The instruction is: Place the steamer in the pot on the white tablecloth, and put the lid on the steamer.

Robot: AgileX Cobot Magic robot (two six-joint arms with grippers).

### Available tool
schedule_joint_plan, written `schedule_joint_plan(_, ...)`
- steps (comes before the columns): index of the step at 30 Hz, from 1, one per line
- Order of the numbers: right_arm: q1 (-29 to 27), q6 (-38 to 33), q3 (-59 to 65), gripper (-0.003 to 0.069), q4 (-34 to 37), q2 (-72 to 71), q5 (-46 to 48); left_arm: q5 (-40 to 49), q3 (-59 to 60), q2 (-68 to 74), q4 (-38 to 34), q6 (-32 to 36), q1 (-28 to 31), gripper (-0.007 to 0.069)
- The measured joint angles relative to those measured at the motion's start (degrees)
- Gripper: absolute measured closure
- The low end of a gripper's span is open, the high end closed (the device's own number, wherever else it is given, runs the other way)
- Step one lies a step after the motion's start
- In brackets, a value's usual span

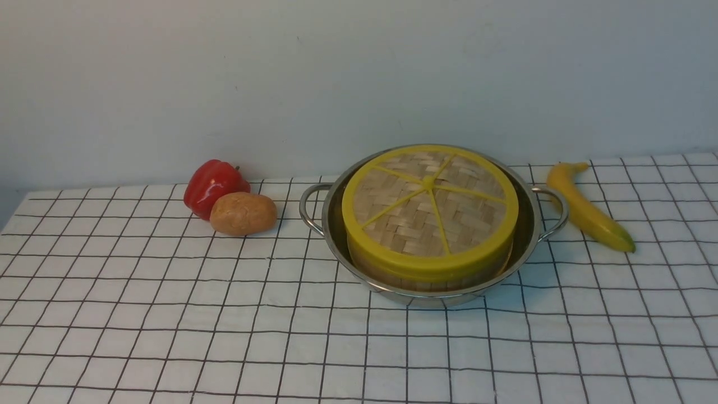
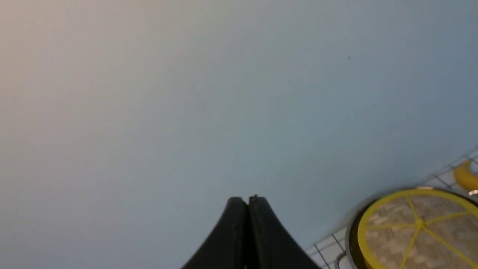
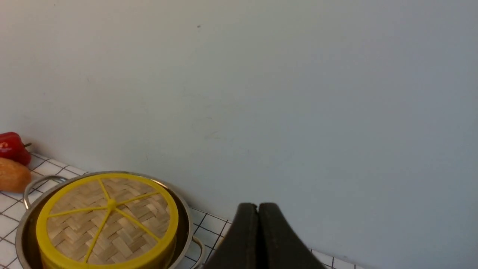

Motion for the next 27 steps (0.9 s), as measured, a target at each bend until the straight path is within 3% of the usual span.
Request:
schedule_joint_plan(8, 0.0, 1.4, 19.9, 0.0666, 0.1, -7.0, -12.0, -0.8, 25.9, -10.2, -0.6, -3.1, 0.0, 0.0648)
schedule_joint_plan(13, 0.0, 2.8, 29.0, 0.0664, 1.4, -8.2, -18.7, -14.3, 45.4, -21.2, -0.9, -7.4, 0.0, 0.0648)
schedule_joint_plan(20, 0.0, 3.2, 32.8, 0.0661, 2.9, -8.2, -25.5, -27.8, 62.4, -33.1, 0.0, -15.3, 0.0, 0.0639)
schedule_joint_plan(27, 0.0, 3.3, 32.9, 0.0657, 2.9, -8.3, -27.0, -29.8, 71.3, -41.6, 2.0, -24.6, 0.0, 0.0636)
